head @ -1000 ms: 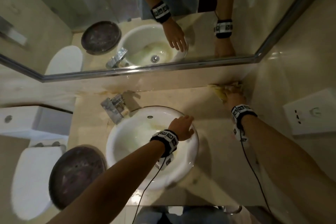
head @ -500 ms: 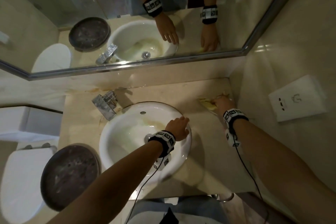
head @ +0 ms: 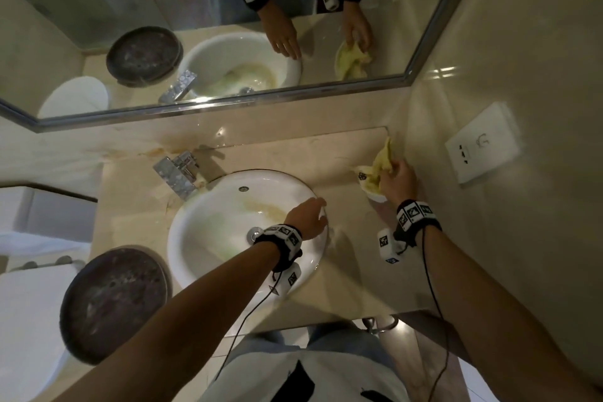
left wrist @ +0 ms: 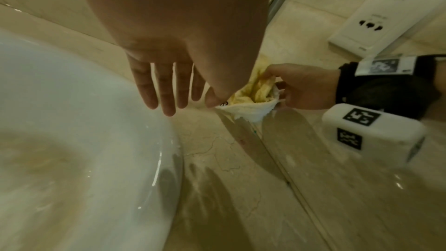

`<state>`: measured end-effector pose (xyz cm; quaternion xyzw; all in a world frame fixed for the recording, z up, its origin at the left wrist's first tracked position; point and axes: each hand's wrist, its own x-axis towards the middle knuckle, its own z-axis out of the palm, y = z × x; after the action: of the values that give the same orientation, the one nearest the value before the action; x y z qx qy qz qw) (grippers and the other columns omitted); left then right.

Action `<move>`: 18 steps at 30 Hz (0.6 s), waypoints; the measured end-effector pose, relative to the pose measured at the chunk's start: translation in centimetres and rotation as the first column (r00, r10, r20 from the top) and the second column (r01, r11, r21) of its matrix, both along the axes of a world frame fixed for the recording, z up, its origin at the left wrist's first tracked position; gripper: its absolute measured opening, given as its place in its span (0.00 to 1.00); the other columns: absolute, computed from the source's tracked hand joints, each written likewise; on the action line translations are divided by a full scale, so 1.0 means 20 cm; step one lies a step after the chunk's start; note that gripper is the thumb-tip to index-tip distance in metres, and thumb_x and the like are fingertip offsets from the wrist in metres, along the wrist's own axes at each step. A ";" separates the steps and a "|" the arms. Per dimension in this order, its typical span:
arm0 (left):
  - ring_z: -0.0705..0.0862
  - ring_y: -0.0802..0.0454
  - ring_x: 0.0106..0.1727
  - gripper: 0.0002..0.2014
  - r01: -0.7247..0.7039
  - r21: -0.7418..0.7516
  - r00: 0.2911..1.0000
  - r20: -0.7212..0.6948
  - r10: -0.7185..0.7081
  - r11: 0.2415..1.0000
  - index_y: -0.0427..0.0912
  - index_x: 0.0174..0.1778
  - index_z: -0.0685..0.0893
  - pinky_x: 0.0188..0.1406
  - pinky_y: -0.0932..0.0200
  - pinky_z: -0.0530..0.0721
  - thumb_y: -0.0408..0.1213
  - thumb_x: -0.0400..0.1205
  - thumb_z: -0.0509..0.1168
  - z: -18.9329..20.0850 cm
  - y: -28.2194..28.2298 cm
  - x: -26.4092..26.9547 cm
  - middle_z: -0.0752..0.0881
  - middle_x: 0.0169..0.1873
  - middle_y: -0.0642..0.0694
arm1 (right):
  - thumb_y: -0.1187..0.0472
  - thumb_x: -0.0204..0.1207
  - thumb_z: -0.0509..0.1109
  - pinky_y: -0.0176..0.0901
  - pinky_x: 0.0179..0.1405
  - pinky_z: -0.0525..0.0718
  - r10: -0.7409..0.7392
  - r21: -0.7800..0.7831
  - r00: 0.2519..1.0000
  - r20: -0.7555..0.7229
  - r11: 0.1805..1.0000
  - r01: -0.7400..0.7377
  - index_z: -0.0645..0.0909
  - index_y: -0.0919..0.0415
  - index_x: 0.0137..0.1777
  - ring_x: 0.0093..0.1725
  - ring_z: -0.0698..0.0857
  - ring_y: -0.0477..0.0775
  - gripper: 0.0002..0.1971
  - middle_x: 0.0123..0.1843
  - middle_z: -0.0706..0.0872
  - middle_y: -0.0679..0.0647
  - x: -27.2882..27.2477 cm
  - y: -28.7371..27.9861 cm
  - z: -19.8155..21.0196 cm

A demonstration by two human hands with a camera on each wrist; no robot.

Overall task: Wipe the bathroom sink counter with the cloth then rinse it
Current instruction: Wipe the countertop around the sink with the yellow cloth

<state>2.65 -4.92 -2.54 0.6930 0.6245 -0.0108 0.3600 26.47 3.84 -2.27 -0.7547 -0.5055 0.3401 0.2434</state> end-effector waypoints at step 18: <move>0.82 0.42 0.50 0.18 -0.020 0.025 0.960 0.278 0.013 0.999 0.43 0.54 0.80 0.48 0.49 0.81 0.54 0.80 0.70 0.02 -0.08 0.27 0.84 0.50 0.43 | 0.58 0.78 0.76 0.40 0.31 0.66 0.379 0.114 0.912 -0.154 0.924 -0.365 0.65 0.53 0.33 0.30 0.65 0.47 0.21 0.30 0.65 0.47 0.07 -0.44 0.32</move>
<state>8.02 -6.61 -2.09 0.6873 0.5737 0.0981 0.4347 27.83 -4.88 4.14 -0.6013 -0.6305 0.4233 0.2484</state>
